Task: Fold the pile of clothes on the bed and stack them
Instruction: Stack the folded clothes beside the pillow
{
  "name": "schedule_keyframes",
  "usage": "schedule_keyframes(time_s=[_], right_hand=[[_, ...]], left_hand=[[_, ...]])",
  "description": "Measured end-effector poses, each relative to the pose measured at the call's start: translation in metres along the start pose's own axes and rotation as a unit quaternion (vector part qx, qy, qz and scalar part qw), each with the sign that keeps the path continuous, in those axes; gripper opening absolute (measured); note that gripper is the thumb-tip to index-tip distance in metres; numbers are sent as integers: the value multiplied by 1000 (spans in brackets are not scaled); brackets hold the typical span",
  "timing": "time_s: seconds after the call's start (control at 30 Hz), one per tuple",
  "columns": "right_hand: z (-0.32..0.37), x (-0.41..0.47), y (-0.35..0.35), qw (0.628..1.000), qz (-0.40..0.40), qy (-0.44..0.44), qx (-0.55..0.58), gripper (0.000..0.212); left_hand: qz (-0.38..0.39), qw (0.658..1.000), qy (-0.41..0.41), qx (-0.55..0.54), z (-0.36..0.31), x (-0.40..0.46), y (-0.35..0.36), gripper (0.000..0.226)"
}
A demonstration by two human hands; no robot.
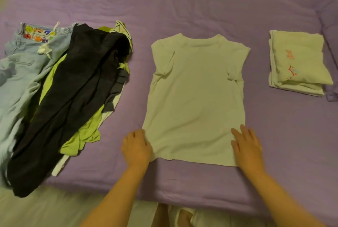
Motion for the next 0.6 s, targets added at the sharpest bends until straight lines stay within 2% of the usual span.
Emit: schedule_keyframes(time_s=[0.07, 0.13, 0.23, 0.3, 0.37, 0.43, 0.5, 0.6], right_hand=[[-25, -1, 8, 991, 42, 78, 105, 53], [-39, -4, 12, 980, 47, 116, 156, 61], [-46, -8, 15, 962, 43, 151, 223, 65], [-47, -12, 12, 937, 34, 172, 302, 54], [-56, -22, 0, 927, -15, 176, 331, 33], [-77, -38, -6, 923, -47, 208, 320, 30], [-93, -52, -4, 931, -39, 240, 274, 31], [-94, -53, 1, 937, -22, 230, 263, 19]], left_hand=[[-5, 992, 119, -45, -43, -6, 12, 31], [56, 967, 234, -78, -89, -20, 35, 30], [136, 935, 326, -39, -137, -42, 69, 37], [151, 930, 335, 10, -151, -45, 81, 43], [154, 930, 325, 71, -153, -43, 86, 47], [148, 928, 316, 127, -151, -40, 86, 47], [139, 929, 306, 153, -148, -39, 85, 44], [127, 954, 238, 131, -134, -31, 77, 38]])
Point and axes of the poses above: each hand's wrist, its own x-axis towards the middle knuckle, its own y-axis out of the palm, z = x × y, the point moved 8 cm from there along x, towards the middle knuckle, and after that the axes turned 3 degrees about y, right-handed, at the moved point
